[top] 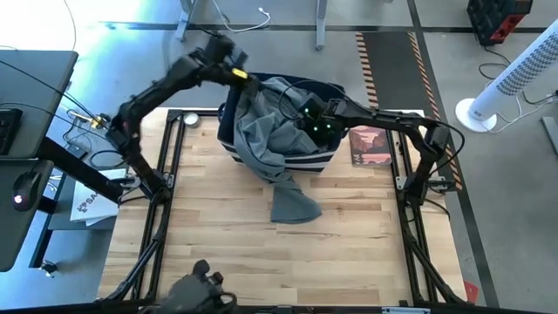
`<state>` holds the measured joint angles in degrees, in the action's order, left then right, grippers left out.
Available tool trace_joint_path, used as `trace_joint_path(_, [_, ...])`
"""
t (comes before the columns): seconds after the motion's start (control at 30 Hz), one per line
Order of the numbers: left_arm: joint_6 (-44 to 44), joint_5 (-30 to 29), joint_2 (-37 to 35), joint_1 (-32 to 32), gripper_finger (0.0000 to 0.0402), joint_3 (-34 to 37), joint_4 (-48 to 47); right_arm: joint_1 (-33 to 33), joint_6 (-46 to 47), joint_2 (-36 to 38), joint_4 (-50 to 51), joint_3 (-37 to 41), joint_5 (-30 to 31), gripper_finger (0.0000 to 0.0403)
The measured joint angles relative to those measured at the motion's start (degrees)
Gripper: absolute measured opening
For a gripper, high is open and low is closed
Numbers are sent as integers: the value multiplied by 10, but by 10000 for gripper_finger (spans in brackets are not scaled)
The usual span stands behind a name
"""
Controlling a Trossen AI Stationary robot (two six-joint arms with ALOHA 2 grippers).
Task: Sort clothes
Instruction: Put the gray pants into the blue bin
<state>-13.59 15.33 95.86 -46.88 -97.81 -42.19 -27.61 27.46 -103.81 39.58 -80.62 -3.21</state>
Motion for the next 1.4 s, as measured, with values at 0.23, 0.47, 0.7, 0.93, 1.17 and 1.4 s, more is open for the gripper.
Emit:
trace_joint_path(0.23, [36,-7,-85,24,202,-53,-44,-4,-16,8,61,-62,-3,193])
trace_joint_path(0.47, [64,-11,-155,49,201,-57,-167,-5,-52,30,124,-223,32,193])
trace_joint_path(0.7, [108,-4,-158,73,201,-10,-244,-4,-109,33,112,-338,7,193])
trace_joint_path(0.93, [103,-4,-156,99,201,75,-203,-3,-94,33,120,-359,5,193])
trace_joint_path(1.17, [87,-3,-156,121,201,133,-167,4,-95,33,144,-359,1,193])
trace_joint_path(1.4, [73,-6,-151,137,201,173,-89,5,-94,33,147,-359,0,193])
